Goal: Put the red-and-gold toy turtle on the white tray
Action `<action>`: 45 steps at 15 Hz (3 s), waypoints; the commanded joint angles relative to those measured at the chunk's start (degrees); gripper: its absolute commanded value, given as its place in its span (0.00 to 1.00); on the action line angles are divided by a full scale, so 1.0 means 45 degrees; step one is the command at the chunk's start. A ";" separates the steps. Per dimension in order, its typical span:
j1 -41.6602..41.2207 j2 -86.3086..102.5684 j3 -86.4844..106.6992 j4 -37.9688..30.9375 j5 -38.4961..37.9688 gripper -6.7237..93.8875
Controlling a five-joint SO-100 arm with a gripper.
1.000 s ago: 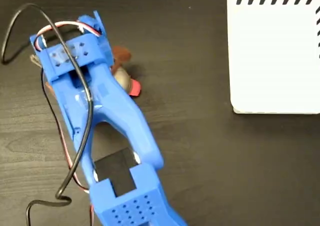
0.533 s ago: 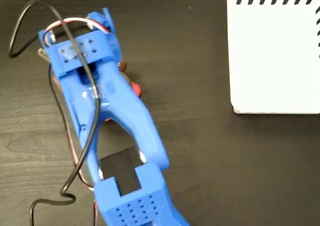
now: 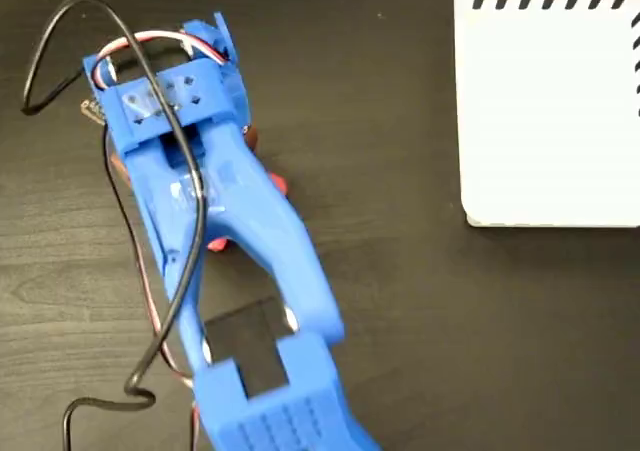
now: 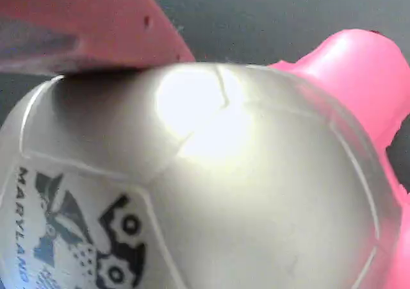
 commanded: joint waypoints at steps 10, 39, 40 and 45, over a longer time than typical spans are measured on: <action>0.3164 0.6445 -0.2090 0.1543 -0.2461 0.07; 1.0898 -0.1133 -0.6484 0.0000 -1.7793 0.11; 1.0937 -0.1172 -0.6504 0.0000 -1.7793 0.18; 1.0957 -0.1387 -0.6309 0.0059 -1.8086 0.68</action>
